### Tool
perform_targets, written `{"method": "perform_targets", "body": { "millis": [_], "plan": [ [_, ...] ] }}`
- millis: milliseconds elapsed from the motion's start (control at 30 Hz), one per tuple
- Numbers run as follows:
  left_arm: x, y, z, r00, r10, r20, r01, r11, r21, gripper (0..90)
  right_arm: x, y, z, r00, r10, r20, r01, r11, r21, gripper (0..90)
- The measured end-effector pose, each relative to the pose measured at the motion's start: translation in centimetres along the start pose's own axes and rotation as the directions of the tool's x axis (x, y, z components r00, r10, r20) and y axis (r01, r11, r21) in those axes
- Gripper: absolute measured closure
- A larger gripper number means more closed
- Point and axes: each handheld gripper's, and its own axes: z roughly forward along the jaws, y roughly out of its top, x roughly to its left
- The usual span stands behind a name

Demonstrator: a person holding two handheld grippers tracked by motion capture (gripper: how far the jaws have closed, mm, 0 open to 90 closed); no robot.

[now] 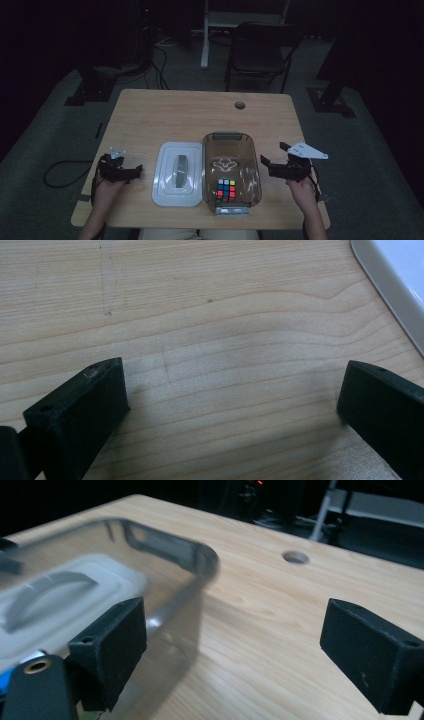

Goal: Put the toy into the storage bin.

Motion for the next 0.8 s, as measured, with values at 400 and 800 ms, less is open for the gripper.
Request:
{"method": "perform_targets", "body": {
  "millis": [400,800],
  "plan": [
    [0.0,0.0,0.0,1.0000,-0.005,-0.004,0.005,1.0000,-0.002,0.6,-1.0,-5.1,1.4,0.9904,0.096,0.099,-0.103,0.992,0.066,11.4],
    [-0.1,-0.1,0.0,1.0000,-0.002,-0.003,0.002,1.0000,-0.002,0.5,-0.3,-8.6,3.2,0.9810,0.086,0.174,-0.118,0.976,0.184,11.4]
  ]
}}
